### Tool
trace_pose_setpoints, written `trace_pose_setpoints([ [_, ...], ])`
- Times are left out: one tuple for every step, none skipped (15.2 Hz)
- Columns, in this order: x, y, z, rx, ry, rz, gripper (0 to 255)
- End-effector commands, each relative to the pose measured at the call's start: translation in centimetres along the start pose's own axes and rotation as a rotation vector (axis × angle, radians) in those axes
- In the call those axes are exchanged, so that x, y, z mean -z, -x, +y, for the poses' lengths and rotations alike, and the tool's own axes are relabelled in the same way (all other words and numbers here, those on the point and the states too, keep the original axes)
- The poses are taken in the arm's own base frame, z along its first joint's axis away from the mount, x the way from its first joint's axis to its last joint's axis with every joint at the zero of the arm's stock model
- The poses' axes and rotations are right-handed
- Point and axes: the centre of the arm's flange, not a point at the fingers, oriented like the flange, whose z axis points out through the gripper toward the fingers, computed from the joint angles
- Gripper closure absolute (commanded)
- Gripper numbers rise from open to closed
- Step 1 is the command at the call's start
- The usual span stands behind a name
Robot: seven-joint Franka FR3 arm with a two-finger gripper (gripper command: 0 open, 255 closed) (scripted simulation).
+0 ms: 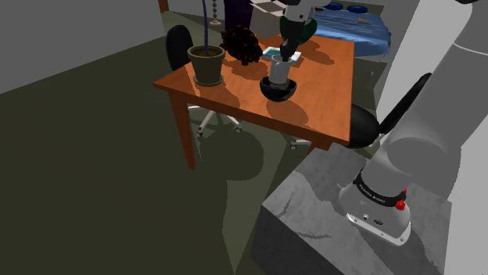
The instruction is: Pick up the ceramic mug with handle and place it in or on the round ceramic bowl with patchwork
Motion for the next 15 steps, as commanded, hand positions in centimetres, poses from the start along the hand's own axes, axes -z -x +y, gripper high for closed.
trace_pose_setpoints([
  [-0.1,0.0,0.0,0.000,0.000,0.001,255],
  [-0.1,0.0,0.0,0.000,0.000,0.001,255],
  [-0.1,0.0,0.0,0.000,0.000,0.001,255],
  [-0.1,0.0,0.0,0.000,0.000,0.001,255],
  [-0.1,0.0,0.0,0.000,0.000,0.001,255],
  [-0.1,0.0,0.0,0.000,0.000,0.001,0],
  [-0.1,0.0,0.0,0.000,0.000,0.001,0],
  [-0.1,0.0,0.0,0.000,0.000,0.001,0],
  [-0.1,0.0,0.0,0.000,0.000,0.001,0],
  [-0.1,0.0,0.0,0.000,0.000,0.001,0],
  [-0.1,0.0,0.0,0.000,0.000,0.001,0],
  [1.3,0.0,0.0,0.000,0.000,0.001,0],
  [2.6,0.0,0.0,0.000,0.000,0.001,0],
  [3.9,0.0,0.0,0.000,0.000,0.001,0],
  [4.9,0.0,0.0,0.000,0.000,0.001,0],
])
